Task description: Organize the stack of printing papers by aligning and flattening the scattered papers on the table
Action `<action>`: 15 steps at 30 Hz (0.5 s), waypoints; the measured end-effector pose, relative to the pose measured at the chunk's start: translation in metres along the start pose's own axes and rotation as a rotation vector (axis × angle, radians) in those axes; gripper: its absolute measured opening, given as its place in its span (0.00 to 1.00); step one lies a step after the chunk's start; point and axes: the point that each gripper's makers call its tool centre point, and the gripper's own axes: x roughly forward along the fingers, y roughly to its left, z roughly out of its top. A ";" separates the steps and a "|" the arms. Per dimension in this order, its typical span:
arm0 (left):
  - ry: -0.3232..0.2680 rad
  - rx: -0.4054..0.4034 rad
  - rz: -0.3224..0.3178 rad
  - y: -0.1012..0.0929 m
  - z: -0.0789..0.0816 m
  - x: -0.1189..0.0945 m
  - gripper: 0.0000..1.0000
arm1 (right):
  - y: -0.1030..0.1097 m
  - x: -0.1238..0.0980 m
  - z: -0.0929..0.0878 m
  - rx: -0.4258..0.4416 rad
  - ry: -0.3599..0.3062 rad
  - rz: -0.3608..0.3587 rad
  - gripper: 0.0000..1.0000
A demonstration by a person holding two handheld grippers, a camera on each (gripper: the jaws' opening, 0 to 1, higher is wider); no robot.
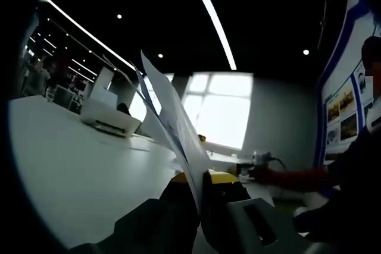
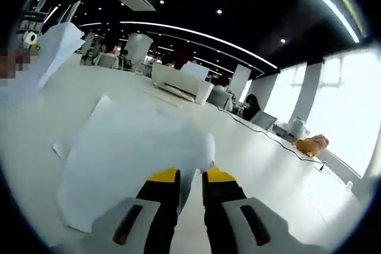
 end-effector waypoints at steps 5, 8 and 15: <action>0.001 -0.001 -0.001 0.000 0.000 0.000 0.07 | -0.002 -0.004 0.008 0.015 -0.042 -0.012 0.02; 0.001 0.001 0.001 0.000 0.000 0.000 0.07 | -0.002 -0.005 0.010 0.006 -0.055 -0.004 0.00; 0.002 0.002 0.002 0.001 0.000 0.000 0.07 | -0.002 -0.015 0.029 0.021 -0.158 -0.002 0.00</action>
